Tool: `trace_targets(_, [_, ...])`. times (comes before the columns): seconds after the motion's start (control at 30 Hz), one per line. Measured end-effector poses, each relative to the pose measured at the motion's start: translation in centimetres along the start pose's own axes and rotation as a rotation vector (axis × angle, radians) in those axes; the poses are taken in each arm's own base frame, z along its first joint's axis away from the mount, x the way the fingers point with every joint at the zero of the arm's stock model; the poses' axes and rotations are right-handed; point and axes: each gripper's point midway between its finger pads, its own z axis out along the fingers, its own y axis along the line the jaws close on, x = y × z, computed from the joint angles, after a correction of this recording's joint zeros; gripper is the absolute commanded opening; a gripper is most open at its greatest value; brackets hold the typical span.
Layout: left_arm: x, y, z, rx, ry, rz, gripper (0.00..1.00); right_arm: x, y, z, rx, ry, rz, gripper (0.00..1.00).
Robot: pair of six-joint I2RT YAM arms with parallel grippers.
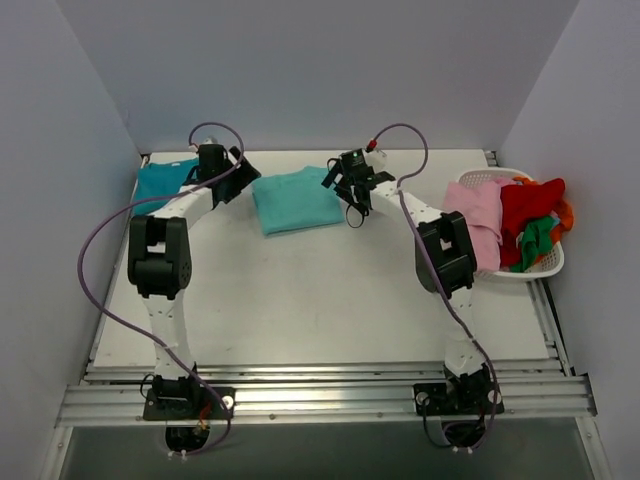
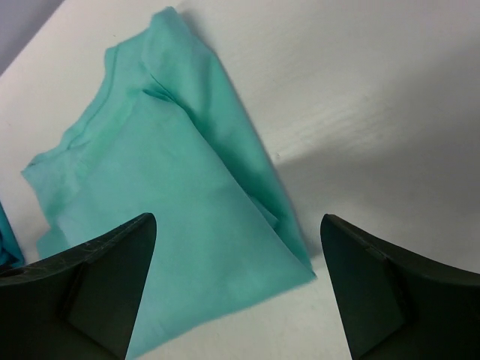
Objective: Fold and stack the t-shirts
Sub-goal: Fold the tshirt, then neatly place the folded tshirt to the corner
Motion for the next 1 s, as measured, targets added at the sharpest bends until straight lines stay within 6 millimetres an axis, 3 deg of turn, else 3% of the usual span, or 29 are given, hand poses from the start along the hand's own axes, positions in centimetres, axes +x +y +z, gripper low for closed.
trace_targets(0.13, [0.2,1.4,-3.6,-0.037,-0.011,-0.022,0.88,-0.2,-1.3,-3.9,0.026,-0.04,-0.015,0.86])
trace_targets(0.3, [1.4,-1.2,-12.5,-0.027,-0.093,-0.089,0.88,-2.3,0.1,-9.8,-0.041,-0.129,-0.002,0.86])
trace_targets(0.4, [4.9,-4.2,-18.3,0.068,-0.151,-0.179,0.88,-2.8,-0.4,-13.1,-0.072,-0.162,0.013,0.86])
trace_targets(0.47, [8.7,-5.5,-19.8,0.113,-0.141,-0.237,0.88,-3.1,-1.9,-15.1,-0.069,-0.184,0.028,0.86])
trace_targets(0.53, [13.3,-5.4,-19.4,0.104,-0.094,-0.272,0.87,-3.4,-4.0,-17.0,-0.05,-0.205,0.042,0.86])
trace_targets(0.63, [19.5,-2.4,-16.7,-0.023,-0.036,-0.286,0.87,-4.0,-6.3,-19.3,-0.03,-0.241,0.058,0.87])
trace_targets(0.73, [23.4,0.5,-13.4,-0.129,-0.017,-0.314,0.85,-4.9,-8.1,-21.9,-0.016,-0.289,0.072,0.88])
trace_targets(0.83, [22.5,-2.1,-11.2,-0.063,-0.067,-0.416,0.84,-6.3,-9.0,-24.8,-0.027,-0.344,0.089,0.88])
trace_targets(1.0, [22.1,-4.4,-8.0,-0.005,-0.113,-0.518,0.84,-8.2,-9.5,-28.6,-0.052,-0.42,0.099,0.88])
